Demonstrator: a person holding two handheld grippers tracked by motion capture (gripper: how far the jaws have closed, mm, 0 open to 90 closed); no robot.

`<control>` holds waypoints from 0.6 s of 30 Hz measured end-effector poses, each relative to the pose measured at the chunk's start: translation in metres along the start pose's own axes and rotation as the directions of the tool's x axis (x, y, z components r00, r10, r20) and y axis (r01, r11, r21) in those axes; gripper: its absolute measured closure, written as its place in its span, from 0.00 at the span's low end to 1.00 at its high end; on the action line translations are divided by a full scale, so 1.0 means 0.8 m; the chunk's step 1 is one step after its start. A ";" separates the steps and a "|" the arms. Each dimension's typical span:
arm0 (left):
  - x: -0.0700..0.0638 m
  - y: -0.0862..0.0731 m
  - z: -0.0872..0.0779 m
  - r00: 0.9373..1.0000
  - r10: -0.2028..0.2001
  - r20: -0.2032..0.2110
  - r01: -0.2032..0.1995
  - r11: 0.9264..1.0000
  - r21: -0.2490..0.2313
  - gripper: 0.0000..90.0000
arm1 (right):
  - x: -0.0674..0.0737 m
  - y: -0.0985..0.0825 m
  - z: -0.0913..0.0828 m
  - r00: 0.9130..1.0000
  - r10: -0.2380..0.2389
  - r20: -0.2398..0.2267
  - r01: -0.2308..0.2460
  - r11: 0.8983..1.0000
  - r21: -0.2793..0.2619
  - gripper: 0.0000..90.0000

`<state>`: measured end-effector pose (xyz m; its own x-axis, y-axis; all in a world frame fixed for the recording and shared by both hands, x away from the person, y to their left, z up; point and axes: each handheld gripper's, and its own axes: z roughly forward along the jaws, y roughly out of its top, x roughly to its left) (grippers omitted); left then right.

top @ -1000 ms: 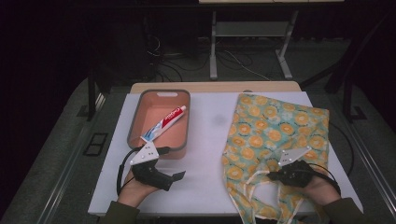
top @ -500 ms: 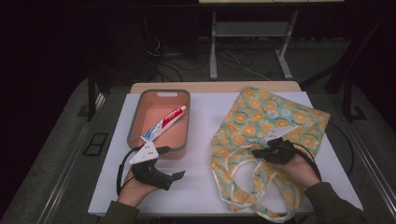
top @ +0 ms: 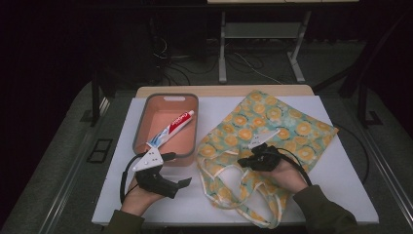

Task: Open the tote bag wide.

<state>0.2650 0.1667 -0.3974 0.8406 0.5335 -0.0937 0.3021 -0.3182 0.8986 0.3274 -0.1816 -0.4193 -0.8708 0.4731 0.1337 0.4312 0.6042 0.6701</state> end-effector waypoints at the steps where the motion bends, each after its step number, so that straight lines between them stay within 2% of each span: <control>1: 0.000 0.000 0.000 1.000 0.001 0.000 -0.001 1.000 0.000 0.00 | 0.000 0.000 0.000 1.000 0.000 0.000 0.000 1.000 0.000 1.00; 2: -0.001 0.001 0.000 1.000 0.003 0.001 -0.003 1.000 0.000 0.00 | 0.011 0.000 0.000 1.000 -0.022 -0.004 0.022 1.000 0.018 1.00; 4: -0.001 0.001 0.000 1.000 0.006 0.001 -0.006 1.000 0.003 0.00 | 0.014 -0.003 0.003 1.000 -0.029 0.008 0.029 0.999 0.034 0.99; 5: -0.001 0.001 0.000 1.000 0.006 0.001 -0.006 1.000 0.003 0.00 | 0.013 -0.004 0.004 1.000 -0.015 0.014 0.015 0.999 0.029 0.92; 6: -0.002 0.001 0.000 1.000 0.007 0.002 -0.007 1.000 0.002 0.00 | 0.011 -0.006 0.003 1.000 -0.017 0.023 0.017 1.000 0.020 0.75; 7: -0.002 0.001 0.000 1.000 0.007 0.002 -0.007 1.000 0.002 0.00 | 0.011 -0.006 -0.001 0.999 -0.023 0.033 0.022 1.000 0.015 0.68; 10: -0.001 0.000 0.001 1.000 0.004 0.004 -0.004 1.000 0.000 0.00 | 0.015 -0.003 -0.021 1.000 -0.017 0.001 0.017 0.999 -0.046 0.55; 15: -0.001 0.000 0.002 1.000 0.004 0.007 -0.004 1.000 0.005 0.00 | 0.037 -0.008 -0.046 0.997 -0.060 -0.045 0.055 0.994 -0.094 0.48; 18: -0.002 0.000 0.003 1.000 0.005 0.009 -0.005 1.000 0.007 0.00 | 0.056 -0.016 -0.050 0.991 -0.097 -0.088 0.089 0.992 -0.090 0.46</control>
<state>0.2646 0.1638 -0.3987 0.8460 0.5249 -0.0934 0.3013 -0.3260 0.8961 0.2733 -0.1936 -0.3925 -0.9257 0.3545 0.1319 0.3293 0.5838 0.7421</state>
